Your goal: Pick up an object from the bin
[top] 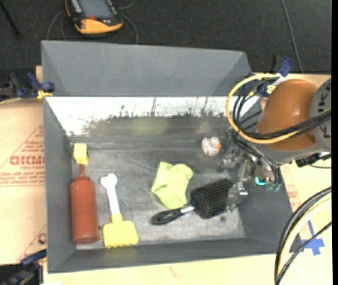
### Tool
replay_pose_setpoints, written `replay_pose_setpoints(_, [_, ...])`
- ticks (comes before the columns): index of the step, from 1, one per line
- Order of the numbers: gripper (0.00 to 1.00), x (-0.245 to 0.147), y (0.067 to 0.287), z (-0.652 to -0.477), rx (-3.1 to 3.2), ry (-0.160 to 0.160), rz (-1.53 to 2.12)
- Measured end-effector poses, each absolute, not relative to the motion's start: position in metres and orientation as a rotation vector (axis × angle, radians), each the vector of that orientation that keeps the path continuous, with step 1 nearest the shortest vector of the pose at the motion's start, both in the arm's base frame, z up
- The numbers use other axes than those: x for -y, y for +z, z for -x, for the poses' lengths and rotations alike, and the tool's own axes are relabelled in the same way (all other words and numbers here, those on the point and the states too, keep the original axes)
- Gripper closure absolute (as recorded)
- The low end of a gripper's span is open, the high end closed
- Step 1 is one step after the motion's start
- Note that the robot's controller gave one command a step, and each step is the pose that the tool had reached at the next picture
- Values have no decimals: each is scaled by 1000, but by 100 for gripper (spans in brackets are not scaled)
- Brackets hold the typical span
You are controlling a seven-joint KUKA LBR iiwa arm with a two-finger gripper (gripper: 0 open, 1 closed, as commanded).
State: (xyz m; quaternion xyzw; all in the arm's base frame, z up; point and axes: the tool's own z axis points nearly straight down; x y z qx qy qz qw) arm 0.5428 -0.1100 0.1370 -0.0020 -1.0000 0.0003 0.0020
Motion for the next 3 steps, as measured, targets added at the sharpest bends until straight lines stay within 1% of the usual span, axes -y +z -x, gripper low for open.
replay_pose_setpoints(1, [0, 110, 141, -545, 3145, 3, 2])
replay_pose_setpoints(2, [100, 134, 80, -520, 3132, 7, -480])
replay_pose_setpoints(3, [100, 134, 80, -520, 3132, 7, -482])
